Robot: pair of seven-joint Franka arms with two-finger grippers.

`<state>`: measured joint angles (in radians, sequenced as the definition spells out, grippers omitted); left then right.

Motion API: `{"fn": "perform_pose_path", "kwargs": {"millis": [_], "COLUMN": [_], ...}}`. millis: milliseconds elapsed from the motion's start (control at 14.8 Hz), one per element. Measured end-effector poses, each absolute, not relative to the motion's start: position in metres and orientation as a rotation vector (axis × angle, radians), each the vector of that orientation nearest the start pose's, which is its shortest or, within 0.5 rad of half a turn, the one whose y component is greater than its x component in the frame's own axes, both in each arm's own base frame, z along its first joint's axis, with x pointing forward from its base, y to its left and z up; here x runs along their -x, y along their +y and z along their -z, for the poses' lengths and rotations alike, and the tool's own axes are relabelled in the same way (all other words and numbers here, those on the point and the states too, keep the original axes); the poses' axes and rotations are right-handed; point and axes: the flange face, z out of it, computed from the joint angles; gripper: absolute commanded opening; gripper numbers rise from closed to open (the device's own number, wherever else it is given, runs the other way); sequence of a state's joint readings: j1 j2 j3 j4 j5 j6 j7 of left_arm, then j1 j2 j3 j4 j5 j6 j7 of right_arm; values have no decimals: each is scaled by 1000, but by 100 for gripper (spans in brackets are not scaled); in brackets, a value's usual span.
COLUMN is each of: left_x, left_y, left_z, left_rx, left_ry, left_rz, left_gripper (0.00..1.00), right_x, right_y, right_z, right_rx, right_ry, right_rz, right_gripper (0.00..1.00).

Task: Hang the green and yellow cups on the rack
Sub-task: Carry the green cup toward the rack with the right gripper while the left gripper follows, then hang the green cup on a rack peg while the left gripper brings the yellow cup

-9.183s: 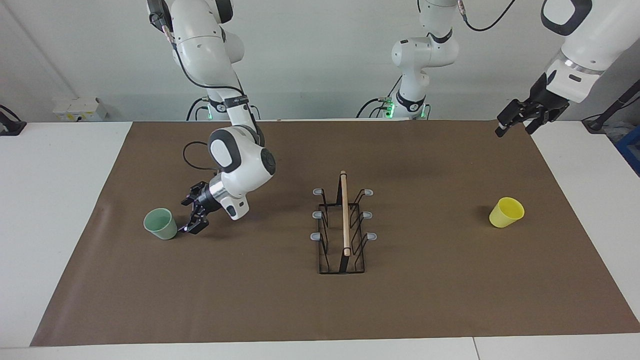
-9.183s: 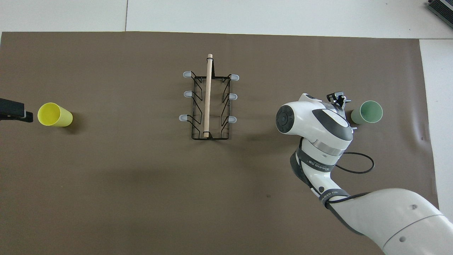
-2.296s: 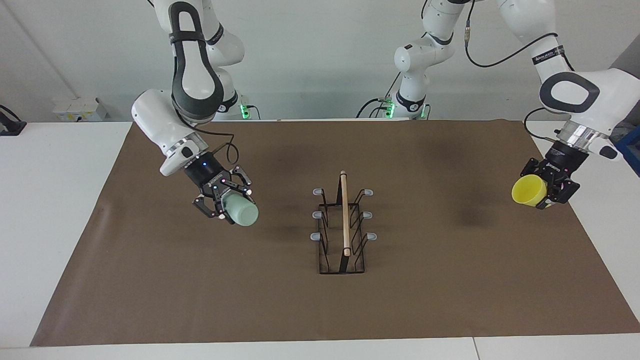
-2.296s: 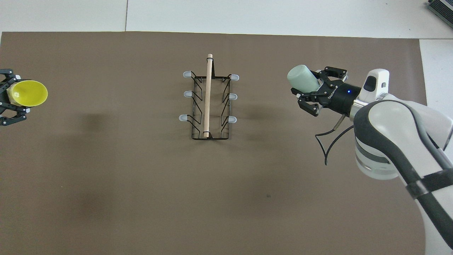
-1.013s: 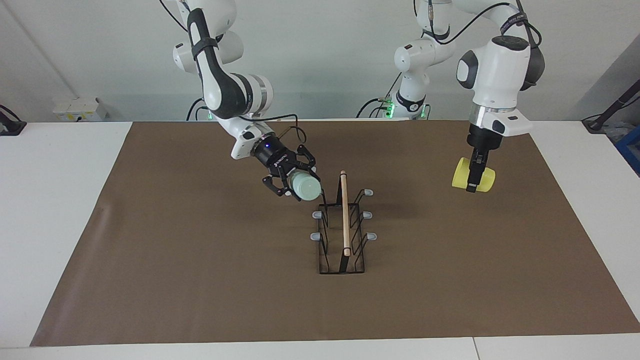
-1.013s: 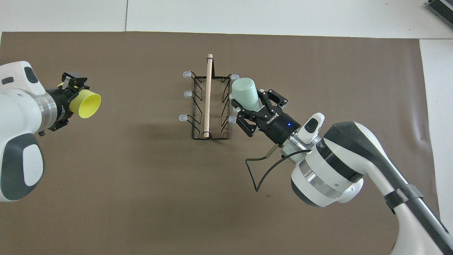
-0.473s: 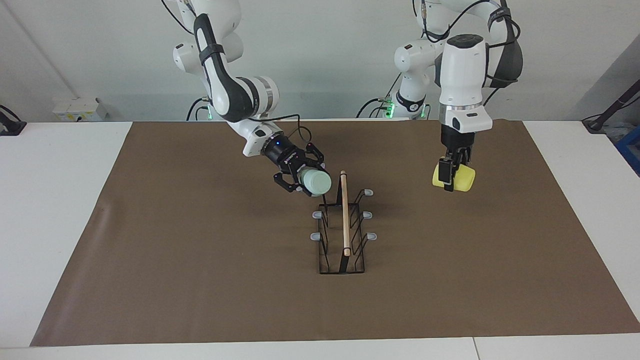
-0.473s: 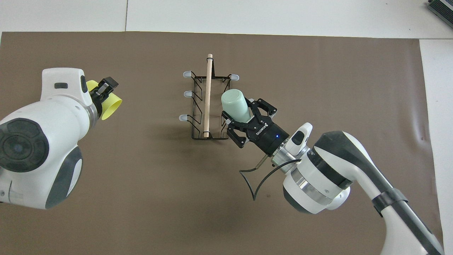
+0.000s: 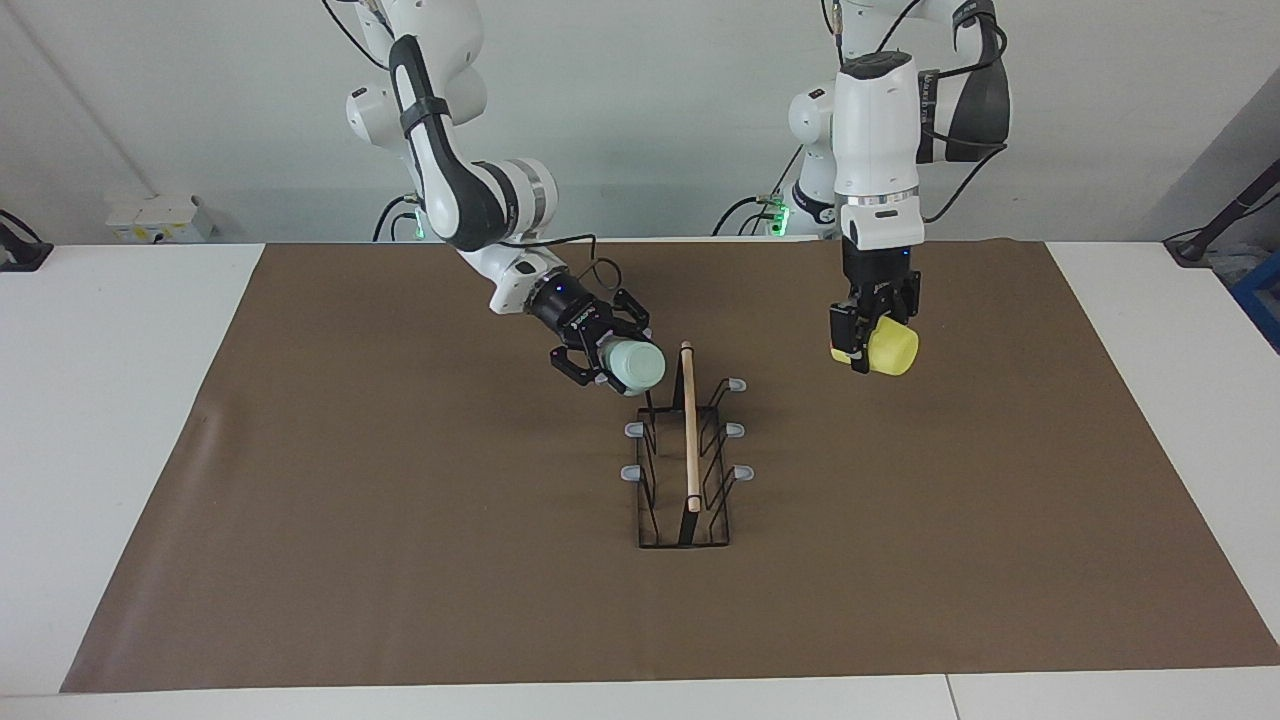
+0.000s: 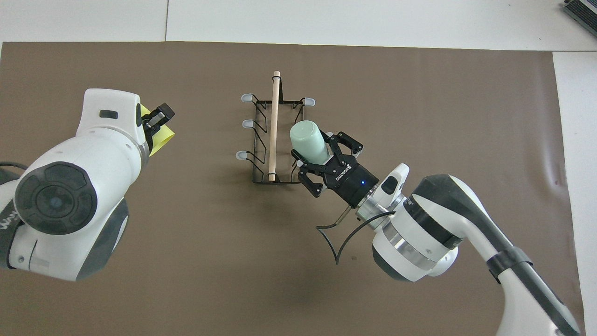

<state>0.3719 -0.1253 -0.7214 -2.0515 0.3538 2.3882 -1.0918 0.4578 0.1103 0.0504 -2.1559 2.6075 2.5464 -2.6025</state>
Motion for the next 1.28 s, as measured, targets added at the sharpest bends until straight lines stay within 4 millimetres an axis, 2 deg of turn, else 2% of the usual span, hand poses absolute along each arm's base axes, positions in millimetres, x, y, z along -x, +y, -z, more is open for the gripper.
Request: {"fn": "perform_pose_path", "kwargs": {"millis": [270,675,878,1080,1283], "left_x": [-528,-517,-509,-499,-488], "left_y": [-226,-251,-266,-284,-300], "left_z": [-535,-515,-505,-487,-472], "left_rx": [2990,2948,2866,2855,2838], "left_ry": [-668,-500,-515,-519,-493], "left_rz": [1054,1120,1232,1270,1321], "left_gripper": [0,0,0,0,0], "right_x": [-487,-491,-491,-491,-492], "right_y": [284,278,279,279,284], "right_z": [-358,-350,-347,-346,-330], "right_rx": [1895,1906,1907,1905,1868], "right_ry": [-688,-730,-734,-745,-768], "right_rz": [1537,1562,1561,1566,1573], "right_gripper": [0,0,0,0,0]}}
